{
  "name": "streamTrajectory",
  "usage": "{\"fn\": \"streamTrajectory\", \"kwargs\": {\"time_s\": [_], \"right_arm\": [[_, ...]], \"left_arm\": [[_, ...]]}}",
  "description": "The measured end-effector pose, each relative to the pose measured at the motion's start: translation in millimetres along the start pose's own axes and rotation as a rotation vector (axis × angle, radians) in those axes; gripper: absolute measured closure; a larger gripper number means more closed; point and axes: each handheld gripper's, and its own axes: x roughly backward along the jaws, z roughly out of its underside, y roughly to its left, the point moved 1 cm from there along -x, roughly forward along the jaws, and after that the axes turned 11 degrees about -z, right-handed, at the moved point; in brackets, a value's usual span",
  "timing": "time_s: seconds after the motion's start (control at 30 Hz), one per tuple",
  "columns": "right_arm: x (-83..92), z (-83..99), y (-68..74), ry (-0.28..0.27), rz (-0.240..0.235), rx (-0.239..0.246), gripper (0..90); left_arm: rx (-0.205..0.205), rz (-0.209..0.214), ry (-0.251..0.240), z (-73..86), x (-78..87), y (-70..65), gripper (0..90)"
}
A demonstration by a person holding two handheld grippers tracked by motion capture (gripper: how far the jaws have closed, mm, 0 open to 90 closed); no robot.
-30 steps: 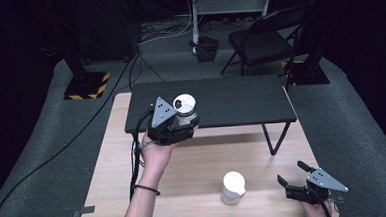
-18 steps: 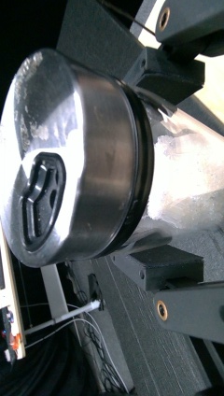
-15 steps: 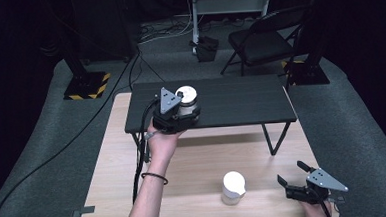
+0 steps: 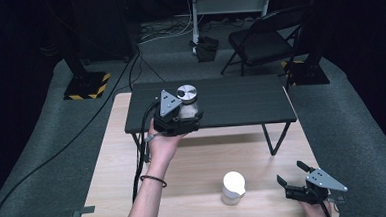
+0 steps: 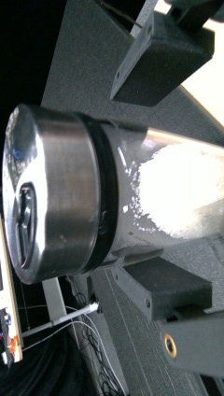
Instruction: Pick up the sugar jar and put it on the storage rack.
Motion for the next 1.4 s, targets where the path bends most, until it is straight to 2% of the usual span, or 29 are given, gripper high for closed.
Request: {"fn": "streamTrajectory", "kwargs": {"time_s": [0.13,0.3,0.43,0.63,0.77,0.9,1.03,1.17,1.27,1.4], "right_arm": [[0.1,0.0,-0.2,0.000,0.000,-0.003,6.5],[0.4,0.3,-0.3,-0.003,0.000,-0.006,6.5],[0.2,0.3,0.3,-0.002,0.002,-0.003,6.5],[0.3,0.3,0.3,-0.002,0.003,-0.005,6.5],[0.3,0.6,0.5,-0.004,0.004,-0.005,6.5],[0.6,0.9,0.5,-0.006,0.004,-0.005,6.5],[0.4,0.2,0.6,-0.002,0.004,-0.006,6.5],[0.5,0.5,0.6,-0.004,0.005,-0.006,6.5],[0.2,0.2,1.0,-0.001,0.005,-0.002,6.5],[0.4,0.4,0.8,-0.003,0.005,-0.005,6.5]], "left_arm": [[0.007,0.010,-0.014,7.1,7.1,4.0,15.0],[-0.008,0.022,-0.023,18.2,17.0,8.3,15.1],[-0.031,0.016,-0.018,27.6,24.8,10.7,15.1],[-0.018,0.027,-0.035,47.3,37.3,17.1,15.1],[-0.010,0.039,-0.038,64.1,44.8,21.2,15.1],[-0.042,0.044,-0.037,79.1,52.0,26.4,15.1],[-0.027,0.046,-0.044,97.2,59.2,33.8,15.1],[-0.017,0.027,-0.059,118.4,67.1,35.1,15.3],[-0.007,0.015,-0.047,135.2,71.1,35.8,15.3],[-0.021,0.002,-0.024,150.8,73.8,33.4,15.2]]}}
